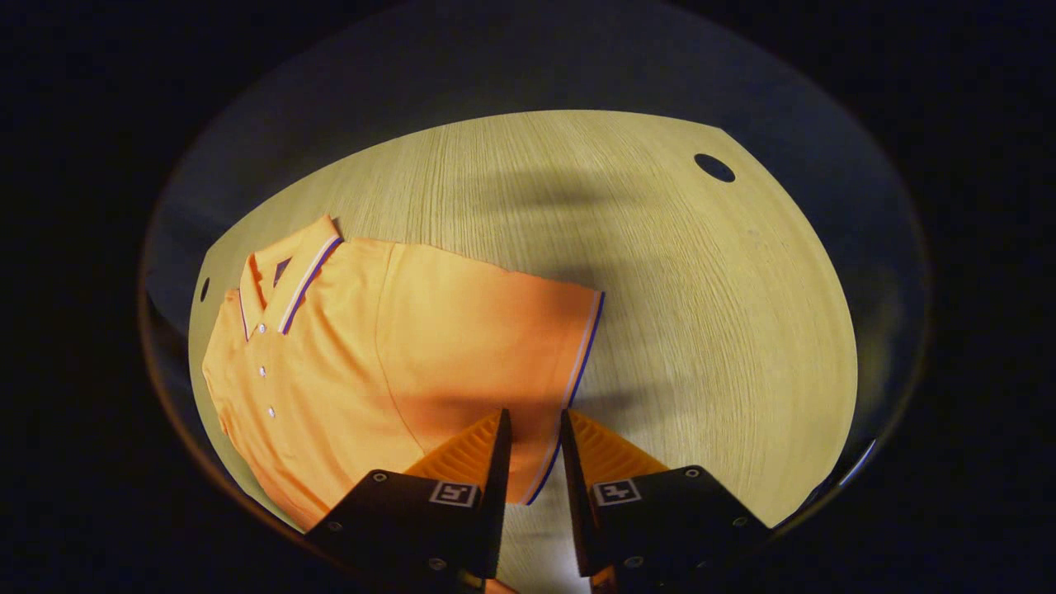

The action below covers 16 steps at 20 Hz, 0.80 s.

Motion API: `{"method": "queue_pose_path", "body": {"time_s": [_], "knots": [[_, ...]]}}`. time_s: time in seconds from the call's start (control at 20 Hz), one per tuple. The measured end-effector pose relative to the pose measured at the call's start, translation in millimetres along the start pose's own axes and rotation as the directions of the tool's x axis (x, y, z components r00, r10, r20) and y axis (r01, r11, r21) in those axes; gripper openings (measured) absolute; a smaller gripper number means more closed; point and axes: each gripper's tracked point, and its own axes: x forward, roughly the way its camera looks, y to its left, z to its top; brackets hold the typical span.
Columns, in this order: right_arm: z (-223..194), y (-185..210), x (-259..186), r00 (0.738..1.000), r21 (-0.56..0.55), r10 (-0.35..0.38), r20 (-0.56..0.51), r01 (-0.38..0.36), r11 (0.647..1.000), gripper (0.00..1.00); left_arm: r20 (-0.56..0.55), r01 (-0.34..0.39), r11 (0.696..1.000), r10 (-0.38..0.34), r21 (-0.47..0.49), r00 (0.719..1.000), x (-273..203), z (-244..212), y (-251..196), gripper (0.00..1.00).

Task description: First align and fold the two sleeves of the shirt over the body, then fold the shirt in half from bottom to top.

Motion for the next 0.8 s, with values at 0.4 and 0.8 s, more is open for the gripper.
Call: {"method": "queue_pose_path", "body": {"time_s": [0.4, 0.8], "knots": [[22.3, 18.6, -11.8, 0.976, 0.120, 0.206, 0.068, -0.213, 0.970, 0.04, -0.013, -0.026, 1.000, 0.026, -0.003, 1.000, -0.8, -3.0, 5.6, 0.99], [47.6, 80.6, -60.6, 0.900, 0.115, 0.413, 0.141, -0.429, 0.896, 0.04, -0.044, -0.031, 1.000, 0.031, 0.004, 0.999, -3.4, -14.5, -3.2, 1.00]]}}
